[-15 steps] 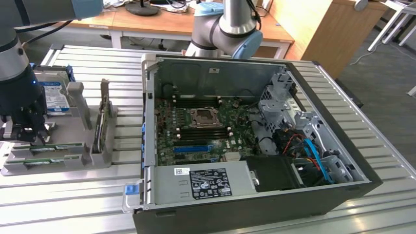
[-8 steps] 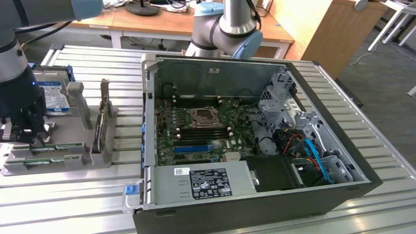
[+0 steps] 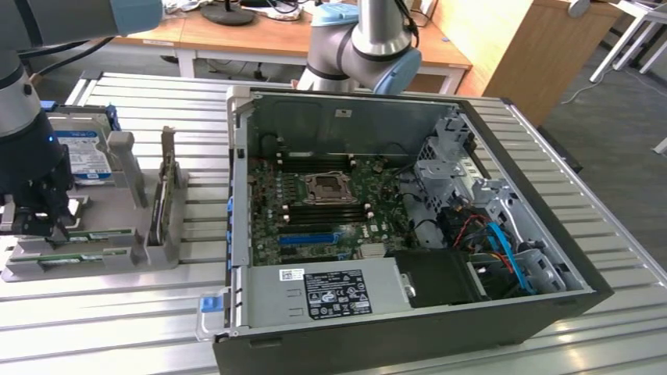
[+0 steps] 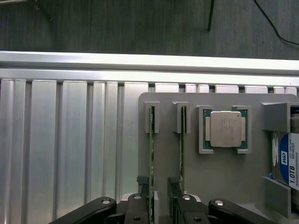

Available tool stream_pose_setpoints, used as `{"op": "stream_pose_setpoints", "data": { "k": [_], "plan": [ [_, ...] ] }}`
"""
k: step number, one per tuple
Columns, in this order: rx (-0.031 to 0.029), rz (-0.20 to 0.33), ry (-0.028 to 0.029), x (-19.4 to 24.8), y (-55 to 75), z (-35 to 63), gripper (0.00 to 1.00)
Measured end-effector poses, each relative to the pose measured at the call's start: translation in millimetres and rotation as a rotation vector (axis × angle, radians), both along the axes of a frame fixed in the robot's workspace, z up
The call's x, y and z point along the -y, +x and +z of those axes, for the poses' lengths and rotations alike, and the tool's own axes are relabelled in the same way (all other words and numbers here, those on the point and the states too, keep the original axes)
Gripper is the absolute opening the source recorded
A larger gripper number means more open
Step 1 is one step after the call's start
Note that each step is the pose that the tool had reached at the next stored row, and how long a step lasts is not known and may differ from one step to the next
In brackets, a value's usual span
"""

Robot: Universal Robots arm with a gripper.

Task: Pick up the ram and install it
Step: 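Pick up the ram and move it above insertion slot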

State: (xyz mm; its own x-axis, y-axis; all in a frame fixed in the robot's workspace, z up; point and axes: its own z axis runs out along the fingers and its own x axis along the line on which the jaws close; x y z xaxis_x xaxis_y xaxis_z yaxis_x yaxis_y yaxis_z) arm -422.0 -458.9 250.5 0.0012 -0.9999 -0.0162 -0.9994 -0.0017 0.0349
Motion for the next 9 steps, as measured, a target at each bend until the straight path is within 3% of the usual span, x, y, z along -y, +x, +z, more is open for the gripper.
{"op": "stream_pose_setpoints", "data": {
  "k": [4, 9],
  "plan": [
    [0.0001, 0.000, 0.0000, 0.0, 0.0, -0.2, 0.30],
    [0.0001, 0.000, 0.0000, 0.0, 0.0, -7.6, 0.30]
  ]
}}
